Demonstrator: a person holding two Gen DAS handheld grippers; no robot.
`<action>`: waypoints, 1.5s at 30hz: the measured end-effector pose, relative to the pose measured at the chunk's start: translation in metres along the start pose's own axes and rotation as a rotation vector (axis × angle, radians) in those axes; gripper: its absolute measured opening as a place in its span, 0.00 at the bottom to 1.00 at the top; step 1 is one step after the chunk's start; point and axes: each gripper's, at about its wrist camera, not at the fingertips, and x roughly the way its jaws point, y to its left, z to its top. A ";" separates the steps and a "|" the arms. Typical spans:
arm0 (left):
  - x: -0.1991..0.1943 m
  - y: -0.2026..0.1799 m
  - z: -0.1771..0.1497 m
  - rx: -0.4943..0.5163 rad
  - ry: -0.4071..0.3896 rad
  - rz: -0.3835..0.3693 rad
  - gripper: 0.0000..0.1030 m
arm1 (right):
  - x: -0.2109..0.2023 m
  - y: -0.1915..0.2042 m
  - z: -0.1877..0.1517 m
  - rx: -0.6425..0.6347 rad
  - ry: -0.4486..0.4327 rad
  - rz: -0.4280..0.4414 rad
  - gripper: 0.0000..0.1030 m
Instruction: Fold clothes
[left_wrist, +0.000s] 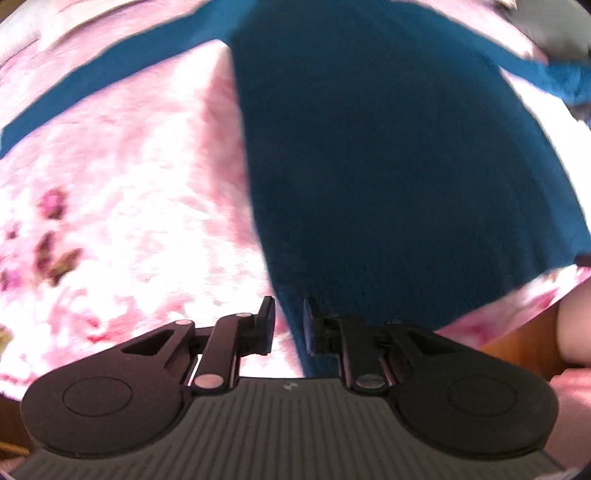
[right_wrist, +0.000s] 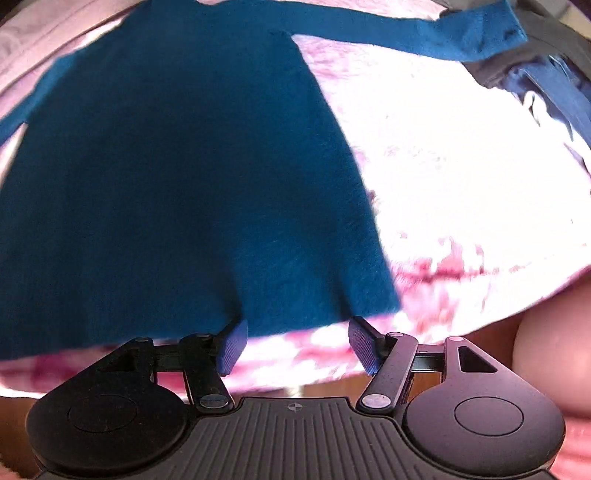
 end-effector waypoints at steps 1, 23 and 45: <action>-0.019 0.002 0.010 -0.013 -0.033 0.000 0.13 | -0.018 0.005 0.001 0.013 -0.033 0.021 0.63; -0.233 -0.071 0.060 -0.076 -0.339 0.129 0.31 | -0.240 0.061 0.054 -0.062 -0.437 0.136 0.64; -0.289 -0.218 -0.059 -0.216 -0.334 0.251 0.34 | -0.267 -0.057 -0.012 -0.219 -0.373 0.224 0.64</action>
